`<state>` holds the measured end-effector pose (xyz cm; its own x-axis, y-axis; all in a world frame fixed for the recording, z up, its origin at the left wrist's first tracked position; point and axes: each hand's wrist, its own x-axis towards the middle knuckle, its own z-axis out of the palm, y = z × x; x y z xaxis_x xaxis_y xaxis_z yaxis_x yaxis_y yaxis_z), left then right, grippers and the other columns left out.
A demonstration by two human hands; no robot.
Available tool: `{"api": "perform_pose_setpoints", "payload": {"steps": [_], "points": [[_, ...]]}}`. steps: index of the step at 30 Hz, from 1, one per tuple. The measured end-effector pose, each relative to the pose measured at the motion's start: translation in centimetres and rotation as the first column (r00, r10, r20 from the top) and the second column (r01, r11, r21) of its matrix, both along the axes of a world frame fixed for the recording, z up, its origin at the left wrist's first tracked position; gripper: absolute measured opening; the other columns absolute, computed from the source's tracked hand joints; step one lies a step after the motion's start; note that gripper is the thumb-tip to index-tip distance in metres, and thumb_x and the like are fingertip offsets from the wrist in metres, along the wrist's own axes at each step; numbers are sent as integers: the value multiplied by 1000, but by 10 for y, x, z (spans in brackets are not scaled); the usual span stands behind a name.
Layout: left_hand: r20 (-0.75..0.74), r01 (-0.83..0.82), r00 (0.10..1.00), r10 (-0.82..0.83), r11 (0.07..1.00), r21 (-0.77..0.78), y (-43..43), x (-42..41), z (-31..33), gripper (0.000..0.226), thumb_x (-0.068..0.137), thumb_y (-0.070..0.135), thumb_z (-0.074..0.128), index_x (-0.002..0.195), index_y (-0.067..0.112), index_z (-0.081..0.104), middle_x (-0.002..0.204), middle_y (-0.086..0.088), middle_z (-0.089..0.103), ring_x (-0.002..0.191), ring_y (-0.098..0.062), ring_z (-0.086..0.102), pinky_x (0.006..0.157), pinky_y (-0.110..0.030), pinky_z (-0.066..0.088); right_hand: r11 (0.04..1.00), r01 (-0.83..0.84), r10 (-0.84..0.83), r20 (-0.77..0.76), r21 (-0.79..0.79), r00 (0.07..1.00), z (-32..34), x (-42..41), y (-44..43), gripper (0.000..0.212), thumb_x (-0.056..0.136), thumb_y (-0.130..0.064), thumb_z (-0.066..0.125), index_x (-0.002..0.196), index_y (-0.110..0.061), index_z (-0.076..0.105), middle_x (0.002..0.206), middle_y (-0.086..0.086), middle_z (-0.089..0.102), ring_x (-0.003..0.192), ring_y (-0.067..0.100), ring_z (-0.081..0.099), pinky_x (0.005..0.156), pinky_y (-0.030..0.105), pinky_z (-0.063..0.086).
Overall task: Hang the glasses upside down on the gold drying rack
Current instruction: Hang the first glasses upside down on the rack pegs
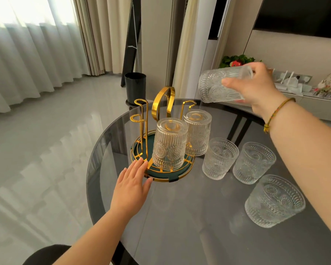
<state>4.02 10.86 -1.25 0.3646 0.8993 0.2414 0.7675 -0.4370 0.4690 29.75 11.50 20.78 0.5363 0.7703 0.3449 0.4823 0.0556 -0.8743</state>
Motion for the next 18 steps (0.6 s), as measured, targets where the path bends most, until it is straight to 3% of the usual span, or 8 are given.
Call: {"api": "perform_pose_setpoints", "payload": {"steps": [8, 11, 18], "points": [[57, -10, 998, 12, 1000, -23, 7, 1, 3, 49, 92, 37, 34, 138, 26, 23, 151, 4, 21, 141, -12, 11, 114, -30, 4, 970, -86, 139, 225, -229, 964, 12, -5, 41, 72, 65, -26, 74, 126, -16, 36, 129, 5, 41, 101, 17, 43, 57, 25, 43], [56, -16, 998, 18, 999, -29, 8, 0, 3, 49, 92, 38, 33, 138, 26, 22, 152, 5, 21, 141, -12, 10, 115, -30, 5, 942, -100, 194, 273, -322, 942, 10, -8, 54, 75, 65, -27, 74, 128, -17, 34, 132, 6, 40, 101, 18, 44, 67, 33, 48], [38, -22, 999, 23, 999, -36, 9, 0, 3, 49, 92, 39, 31, 138, 30, 17, 152, 7, 16, 141, -9, 8, 111, -25, 0, 893, -83, 280, 401, -443, 872, -13, -23, 80, 79, 65, -27, 74, 130, -12, 33, 137, 11, 38, 122, 26, 39, 84, 29, 34]]}}
